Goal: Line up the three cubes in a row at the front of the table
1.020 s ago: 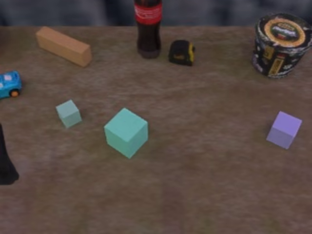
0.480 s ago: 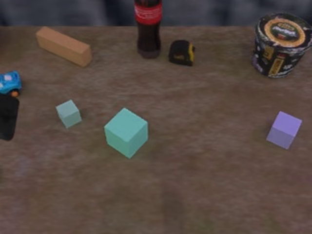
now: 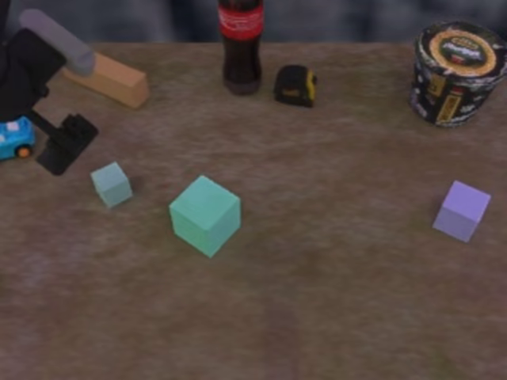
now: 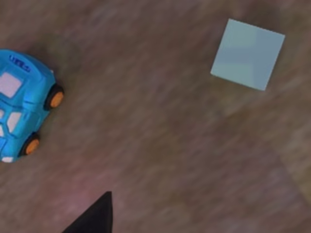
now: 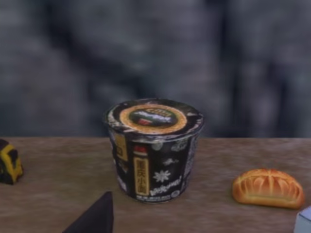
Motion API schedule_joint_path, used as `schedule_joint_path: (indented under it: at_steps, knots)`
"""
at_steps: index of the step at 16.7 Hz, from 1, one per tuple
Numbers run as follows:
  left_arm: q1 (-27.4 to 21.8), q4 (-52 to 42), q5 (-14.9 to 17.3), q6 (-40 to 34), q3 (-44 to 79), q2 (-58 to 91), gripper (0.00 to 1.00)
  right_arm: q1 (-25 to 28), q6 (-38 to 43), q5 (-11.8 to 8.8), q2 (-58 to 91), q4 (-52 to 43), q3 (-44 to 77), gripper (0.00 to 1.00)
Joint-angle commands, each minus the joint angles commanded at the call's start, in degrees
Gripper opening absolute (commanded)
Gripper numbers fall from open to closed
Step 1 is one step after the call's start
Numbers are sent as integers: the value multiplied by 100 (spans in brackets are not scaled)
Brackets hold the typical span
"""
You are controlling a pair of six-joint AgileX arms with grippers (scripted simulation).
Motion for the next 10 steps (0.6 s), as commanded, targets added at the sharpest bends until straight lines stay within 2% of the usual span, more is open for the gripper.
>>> schedule_joint_path:
  at_steps: [6, 10]
  knots:
    - [-202, -1305, 11, 926, 2213, 2576, 100, 0, 0, 0, 0, 0, 0, 100]
    - [-269, -1699, 14, 1233, 2979, 3392, 100, 0, 0, 0, 0, 0, 0, 100]
